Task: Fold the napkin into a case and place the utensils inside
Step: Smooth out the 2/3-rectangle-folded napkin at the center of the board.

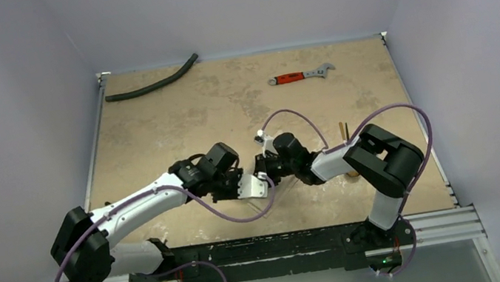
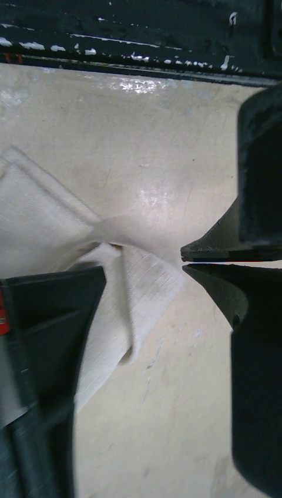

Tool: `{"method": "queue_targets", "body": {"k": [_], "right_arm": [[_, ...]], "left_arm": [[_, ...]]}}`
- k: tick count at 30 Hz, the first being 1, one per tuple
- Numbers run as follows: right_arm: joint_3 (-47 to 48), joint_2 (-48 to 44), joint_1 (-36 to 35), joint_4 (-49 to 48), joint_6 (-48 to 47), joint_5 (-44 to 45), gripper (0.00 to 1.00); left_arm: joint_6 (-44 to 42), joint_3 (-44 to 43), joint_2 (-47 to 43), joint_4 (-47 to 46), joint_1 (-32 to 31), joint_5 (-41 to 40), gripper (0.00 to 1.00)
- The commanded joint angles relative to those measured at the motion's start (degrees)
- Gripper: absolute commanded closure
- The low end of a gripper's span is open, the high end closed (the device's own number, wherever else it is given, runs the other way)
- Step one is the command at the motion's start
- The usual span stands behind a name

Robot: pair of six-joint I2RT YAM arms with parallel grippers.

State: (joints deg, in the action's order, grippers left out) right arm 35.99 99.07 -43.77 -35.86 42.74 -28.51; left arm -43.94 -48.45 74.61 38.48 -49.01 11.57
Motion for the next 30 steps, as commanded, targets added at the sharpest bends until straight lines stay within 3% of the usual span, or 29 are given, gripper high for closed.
{"method": "queue_targets", "body": {"k": [1, 5, 11, 21, 26, 30], "right_arm": [[-1.41, 2.04, -0.40, -3.83, 0.88, -2.69, 1.00], [-2.01, 1.83, -0.36, -4.08, 0.48, -3.12, 1.00], [-2.46, 1.00, -0.38, -3.82, -0.42, -3.12, 1.00], [-1.97, 4.29, -0.35, -5.93, -0.27, -5.06, 1.00], [-1.89, 4.76, -0.36, -5.90, -0.32, -5.23, 1.00], [-1.80, 5.07, -0.36, -6.15, -0.33, -5.57, 1.00]], "left_arm": [[-6.40, 1.59, -2.26, -5.70, -4.68, -2.80, 0.96], [-10.46, 5.04, -1.91, -6.96, -8.77, -4.92, 0.95], [-15.94, 6.97, -2.34, -5.05, -9.26, -6.25, 0.95], [-16.95, 11.20, -2.38, -13.64, -10.86, -8.14, 0.93], [-17.09, 11.40, -1.52, -15.33, -11.54, -8.68, 0.85], [-17.07, 11.74, -1.19, -17.05, -11.60, -9.74, 0.83]]}}
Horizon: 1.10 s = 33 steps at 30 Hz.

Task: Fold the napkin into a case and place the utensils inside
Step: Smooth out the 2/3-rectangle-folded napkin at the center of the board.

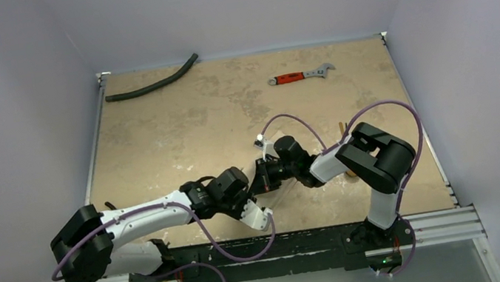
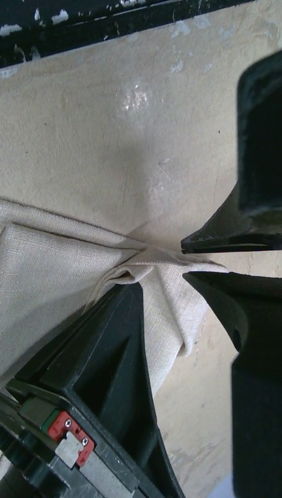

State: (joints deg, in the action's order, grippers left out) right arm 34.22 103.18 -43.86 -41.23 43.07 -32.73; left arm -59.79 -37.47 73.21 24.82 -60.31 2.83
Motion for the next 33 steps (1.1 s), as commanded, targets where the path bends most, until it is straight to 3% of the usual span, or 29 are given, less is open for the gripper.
{"method": "queue_targets", "body": {"k": [1, 8, 12, 18, 28, 33], "right_arm": [[-0.11, 0.97, -0.31, -0.83, -0.70, -1.37, 1.00], [-0.38, 1.20, -0.29, -1.44, -0.43, -1.62, 1.00], [-0.62, 1.39, -0.28, -1.99, -0.36, -1.81, 1.00], [-0.59, 1.89, -0.27, -2.45, -0.44, -2.41, 1.00], [-0.69, 2.53, -0.27, -3.27, -0.51, -3.11, 1.00], [-1.19, 3.06, -0.32, -3.85, -0.37, -3.55, 1.00]], "left_arm": [[-1.48, 1.12, 0.07, -3.40, -0.39, -1.05, 0.83], [-2.56, 3.25, 0.45, -2.12, -0.57, -2.69, 0.79], [-2.73, 4.26, 0.65, -7.71, -0.64, -6.17, 0.79], [-2.89, 4.60, 0.01, -9.45, -0.79, -4.85, 0.81], [-0.65, 3.31, 1.64, -9.31, -2.30, -3.09, 1.00], [0.69, 4.00, -0.19, -11.44, -3.97, -3.09, 1.00]]}}
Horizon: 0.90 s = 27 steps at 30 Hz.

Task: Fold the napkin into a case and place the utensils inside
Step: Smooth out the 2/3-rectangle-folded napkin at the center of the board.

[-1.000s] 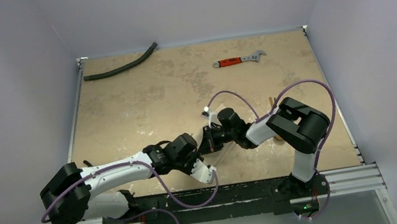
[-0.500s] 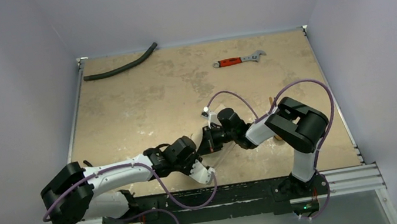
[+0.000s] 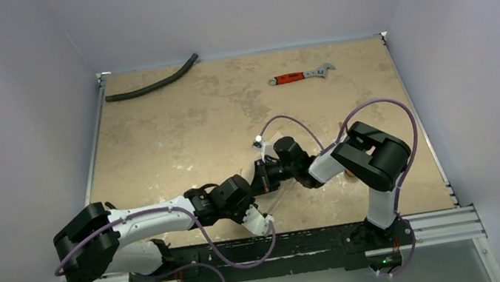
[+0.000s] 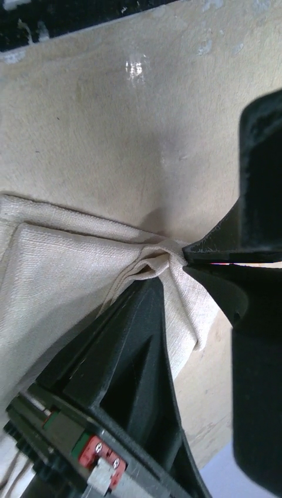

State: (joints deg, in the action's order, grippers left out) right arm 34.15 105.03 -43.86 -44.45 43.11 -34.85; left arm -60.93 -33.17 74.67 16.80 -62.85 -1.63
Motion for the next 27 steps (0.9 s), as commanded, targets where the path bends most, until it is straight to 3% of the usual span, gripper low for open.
{"method": "queue_targets", "body": {"k": [1, 10, 25, 27], "right_arm": [[-1.16, 1.37, -0.27, -0.64, -0.48, -1.57, 1.00], [-1.23, 2.20, -0.27, -0.71, -0.58, -2.67, 1.00], [-1.22, 3.19, -0.18, -1.59, -1.10, -3.75, 1.00], [-1.26, 3.53, -0.18, -1.63, -1.06, -4.28, 1.00]], "left_arm": [[2.27, -0.05, -2.36, -4.43, -1.79, 1.25, 1.00], [1.97, 5.58, -6.74, -7.68, -3.92, 0.64, 1.00], [0.36, 9.18, 1.26, -17.74, -4.04, -1.75, 1.00], [0.85, 8.60, 1.32, -16.91, -4.05, -1.94, 0.95]]}}
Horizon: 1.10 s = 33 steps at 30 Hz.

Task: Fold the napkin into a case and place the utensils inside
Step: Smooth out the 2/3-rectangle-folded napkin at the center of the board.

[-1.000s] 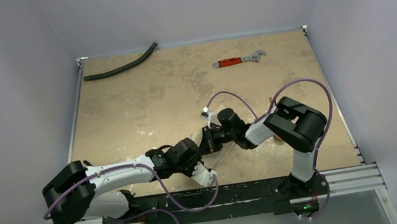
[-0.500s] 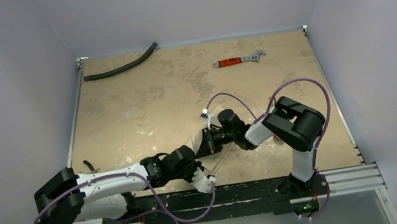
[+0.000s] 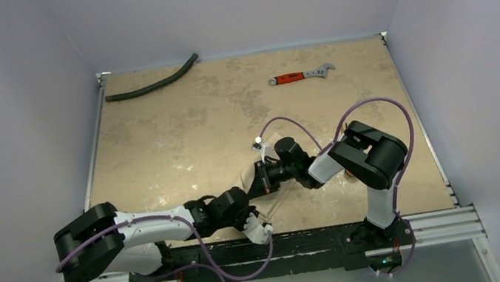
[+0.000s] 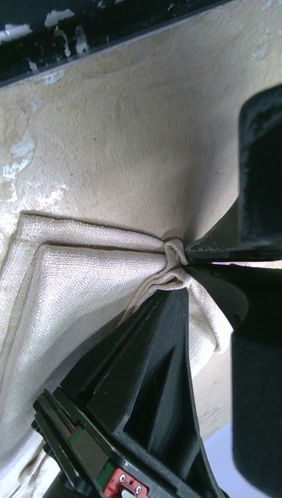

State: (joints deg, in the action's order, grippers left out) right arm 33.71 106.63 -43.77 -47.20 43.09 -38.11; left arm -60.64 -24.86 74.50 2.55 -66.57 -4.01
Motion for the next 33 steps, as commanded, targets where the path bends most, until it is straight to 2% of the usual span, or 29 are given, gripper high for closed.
{"method": "queue_targets", "body": {"k": [1, 8, 12, 17, 21, 26, 28, 33], "right_arm": [[-0.80, 1.95, -0.28, 1.38, -1.14, -1.16, 1.00], [0.21, 1.67, -0.27, 3.47, -2.51, -0.71, 1.00], [-0.09, 1.31, -0.27, 2.92, -2.24, 0.19, 1.00], [-0.36, 0.39, -0.27, 2.66, -2.20, 1.67, 1.00], [-0.23, 0.33, -0.28, 2.20, -1.86, 2.44, 1.00], [0.01, 0.10, -0.29, 0.36, -0.84, 2.79, 1.00], [2.05, 1.52, -0.29, -0.78, -0.24, 2.86, 1.00], [7.24, 3.26, -0.15, -1.56, 1.58, 2.97, 1.00]], "left_arm": [[0.94, -0.30, 1.15, -0.26, -0.32, 0.43, 0.93], [6.04, -8.21, -4.74, 15.51, -0.38, 6.63, 0.76], [7.38, -9.39, -11.40, 21.37, -0.23, 10.44, 0.74], [11.28, -7.95, -18.24, 20.25, -0.14, 10.21, 0.77], [17.23, -7.65, -17.25, 17.60, 0.45, 7.15, 0.81], [24.52, -9.28, -9.80, 13.98, 9.02, 7.36, 0.95], [24.45, -9.38, -7.32, 12.18, 10.30, 5.20, 0.96], [24.52, -13.59, -4.29, 12.45, 17.54, 9.15, 0.99]]}}
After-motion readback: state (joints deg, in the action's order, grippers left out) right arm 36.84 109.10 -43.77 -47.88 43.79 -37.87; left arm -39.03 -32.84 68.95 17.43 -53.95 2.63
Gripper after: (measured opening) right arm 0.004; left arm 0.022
